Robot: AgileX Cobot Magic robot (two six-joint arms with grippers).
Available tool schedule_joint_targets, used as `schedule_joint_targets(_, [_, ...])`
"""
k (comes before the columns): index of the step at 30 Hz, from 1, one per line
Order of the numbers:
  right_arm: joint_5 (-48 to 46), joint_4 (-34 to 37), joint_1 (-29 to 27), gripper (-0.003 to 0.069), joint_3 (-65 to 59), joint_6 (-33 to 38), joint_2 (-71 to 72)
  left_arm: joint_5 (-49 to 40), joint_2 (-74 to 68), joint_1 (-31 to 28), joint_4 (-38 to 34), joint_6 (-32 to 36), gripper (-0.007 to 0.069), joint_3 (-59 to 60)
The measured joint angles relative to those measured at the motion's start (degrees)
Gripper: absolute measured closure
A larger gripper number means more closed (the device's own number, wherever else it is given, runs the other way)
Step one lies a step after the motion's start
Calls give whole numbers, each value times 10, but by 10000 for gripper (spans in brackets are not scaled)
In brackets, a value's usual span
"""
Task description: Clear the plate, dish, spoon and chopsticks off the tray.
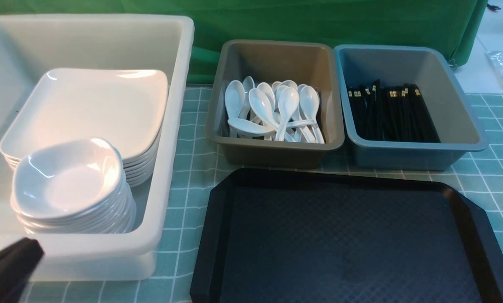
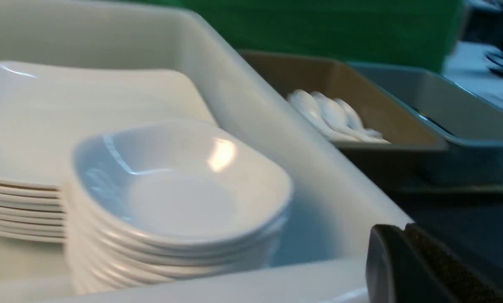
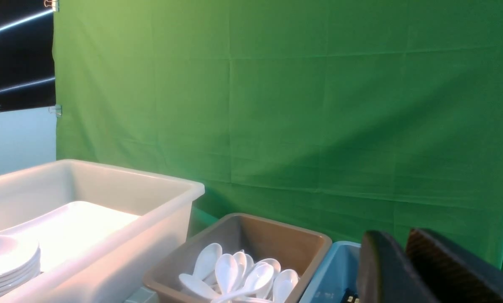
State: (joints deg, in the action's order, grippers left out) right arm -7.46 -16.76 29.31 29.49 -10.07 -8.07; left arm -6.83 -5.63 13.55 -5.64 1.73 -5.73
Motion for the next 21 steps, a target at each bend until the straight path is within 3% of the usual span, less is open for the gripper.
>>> schedule_joint_targets(6, [0,0,0,519,0,0,0,40,51,-118,6,-4,613,59])
schedule_joint_targets(13, [0,0,0,515,0,0,0,-52,56,-126,45,1,613,61])
schedule_joint_targets(21, [0,0,0,497,0,0,0,-62,56,-165,41,3,613,61])
